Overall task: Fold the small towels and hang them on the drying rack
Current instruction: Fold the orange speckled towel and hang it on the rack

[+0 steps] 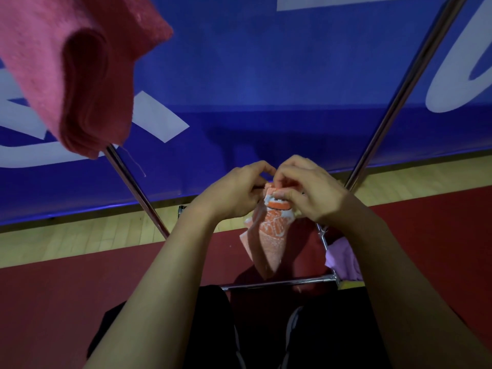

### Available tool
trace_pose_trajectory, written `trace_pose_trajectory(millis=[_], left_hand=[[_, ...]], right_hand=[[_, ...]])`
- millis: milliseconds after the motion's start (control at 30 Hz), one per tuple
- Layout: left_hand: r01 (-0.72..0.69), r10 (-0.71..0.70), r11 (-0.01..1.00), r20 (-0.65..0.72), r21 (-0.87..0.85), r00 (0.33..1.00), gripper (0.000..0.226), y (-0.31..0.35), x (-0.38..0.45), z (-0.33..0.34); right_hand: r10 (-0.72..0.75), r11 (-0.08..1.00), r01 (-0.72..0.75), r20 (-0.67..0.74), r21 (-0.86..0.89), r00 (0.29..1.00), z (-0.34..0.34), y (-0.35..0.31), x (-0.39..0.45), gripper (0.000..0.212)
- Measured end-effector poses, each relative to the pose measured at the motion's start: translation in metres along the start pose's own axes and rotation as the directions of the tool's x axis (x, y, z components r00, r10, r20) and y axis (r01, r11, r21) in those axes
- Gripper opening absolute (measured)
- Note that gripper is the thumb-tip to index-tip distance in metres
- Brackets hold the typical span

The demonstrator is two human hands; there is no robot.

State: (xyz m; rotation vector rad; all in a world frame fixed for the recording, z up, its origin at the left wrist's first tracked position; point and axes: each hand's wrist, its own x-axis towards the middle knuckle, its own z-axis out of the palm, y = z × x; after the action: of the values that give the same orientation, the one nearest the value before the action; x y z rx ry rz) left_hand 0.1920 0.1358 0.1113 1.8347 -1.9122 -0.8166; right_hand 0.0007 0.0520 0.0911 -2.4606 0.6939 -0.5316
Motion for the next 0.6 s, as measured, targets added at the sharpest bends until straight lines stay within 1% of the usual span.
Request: trace_pose_trajectory(millis=[100, 167, 300, 467, 533, 600], left_hand=[[-0.004, 0.004, 0.999, 0.011, -0.031, 1.0, 0.042, 0.0005, -0.0008, -0.0005], [-0.003, 0.004, 0.997, 0.021, -0.076, 1.0, 0.044, -0.001, -0.0011, -0.0034], [0.009, 0.003, 0.984, 0.073, -0.176, 0.997, 0.042, -0.0016, -0.0047, -0.0055], [-0.005, 0.033, 0.971, 0.11, -0.239, 0.993, 0.039, 0.0026, -0.0072, -0.0048], [0.009, 0.034, 0.954, 0.135, -0.301, 0.99, 0.048, 0.0044, -0.0078, -0.0044], [0.05, -0.015, 0.954, 0.12, -0.296, 0.993, 0.064, 0.0055, -0.0085, -0.0027]], right_hand=[[-0.002, 0.998, 0.002, 0.004, 0.058, 1.0, -0.0003, -0.003, 0.0005, 0.008], [0.002, 0.998, -0.003, 0.02, 0.056, 1.0, -0.0007, -0.0034, 0.0008, 0.008], [0.082, 0.993, -0.089, 0.084, 0.083, 0.993, -0.0029, -0.0046, -0.0009, 0.009], [0.09, 0.995, -0.093, 0.064, 0.043, 0.994, -0.003, -0.0029, 0.0007, 0.013], [0.102, 0.994, -0.103, 0.043, 0.031, 0.994, -0.0035, -0.0012, 0.0007, 0.014], [0.103, 0.993, -0.105, 0.03, 0.055, 0.994, -0.0036, -0.0031, -0.0004, 0.014]])
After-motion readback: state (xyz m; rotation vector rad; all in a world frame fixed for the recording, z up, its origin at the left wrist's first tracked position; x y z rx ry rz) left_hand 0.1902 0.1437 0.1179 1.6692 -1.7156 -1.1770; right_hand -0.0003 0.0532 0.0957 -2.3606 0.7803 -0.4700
